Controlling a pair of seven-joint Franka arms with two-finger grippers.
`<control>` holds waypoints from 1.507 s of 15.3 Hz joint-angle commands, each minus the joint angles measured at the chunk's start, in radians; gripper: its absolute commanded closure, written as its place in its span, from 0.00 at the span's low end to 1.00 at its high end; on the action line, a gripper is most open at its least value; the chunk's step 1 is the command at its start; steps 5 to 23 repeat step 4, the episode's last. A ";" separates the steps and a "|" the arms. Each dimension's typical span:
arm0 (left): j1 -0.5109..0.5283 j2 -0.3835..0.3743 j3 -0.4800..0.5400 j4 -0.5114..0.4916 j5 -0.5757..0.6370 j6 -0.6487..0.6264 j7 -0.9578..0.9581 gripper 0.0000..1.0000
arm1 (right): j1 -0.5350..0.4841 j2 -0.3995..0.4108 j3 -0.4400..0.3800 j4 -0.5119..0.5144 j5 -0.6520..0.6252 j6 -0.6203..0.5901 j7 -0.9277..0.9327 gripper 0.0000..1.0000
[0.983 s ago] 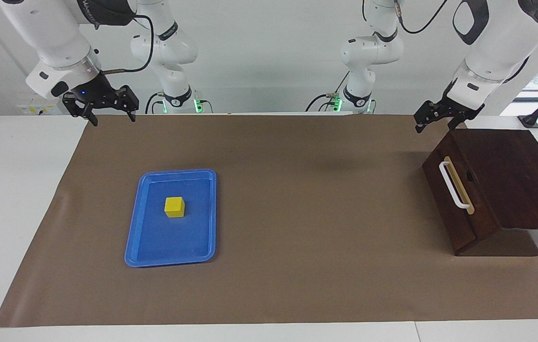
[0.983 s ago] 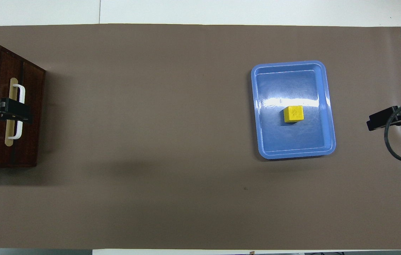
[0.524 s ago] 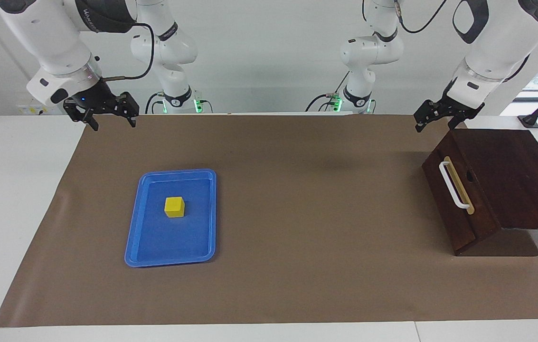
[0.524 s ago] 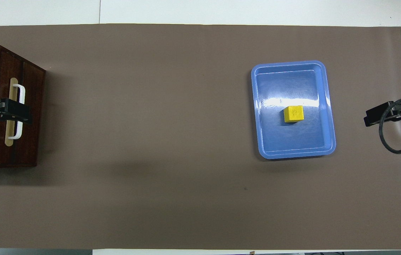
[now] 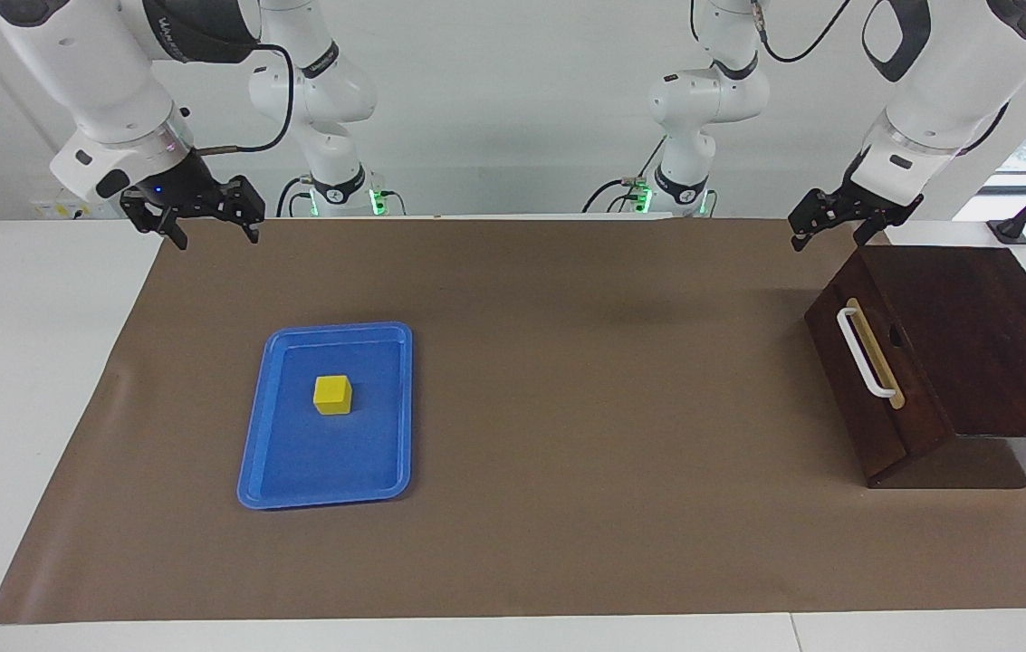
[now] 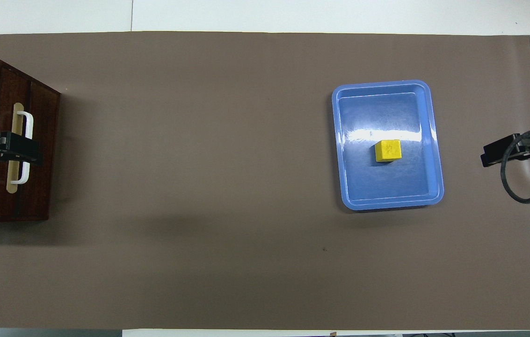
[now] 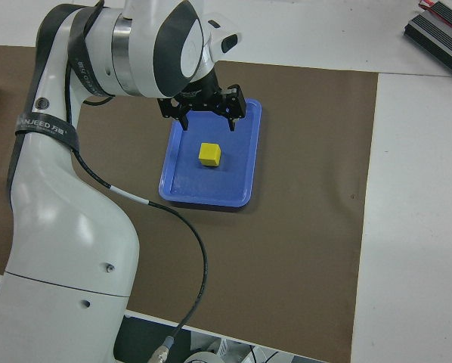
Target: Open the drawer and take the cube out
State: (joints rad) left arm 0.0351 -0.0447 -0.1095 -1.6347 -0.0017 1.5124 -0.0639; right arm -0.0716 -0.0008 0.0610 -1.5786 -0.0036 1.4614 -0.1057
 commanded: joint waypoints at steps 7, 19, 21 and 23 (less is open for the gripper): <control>-0.003 -0.027 -0.004 -0.008 -0.014 0.014 0.009 0.00 | 0.001 -0.011 0.010 -0.011 -0.024 0.027 0.024 0.00; -0.003 -0.027 -0.004 -0.008 -0.014 0.014 0.009 0.00 | 0.001 -0.011 0.010 -0.011 -0.024 0.027 0.024 0.00; -0.003 -0.027 -0.004 -0.008 -0.014 0.014 0.009 0.00 | 0.001 -0.011 0.010 -0.011 -0.024 0.027 0.024 0.00; -0.003 -0.027 -0.004 -0.008 -0.014 0.014 0.009 0.00 | 0.001 -0.011 0.010 -0.011 -0.024 0.027 0.024 0.00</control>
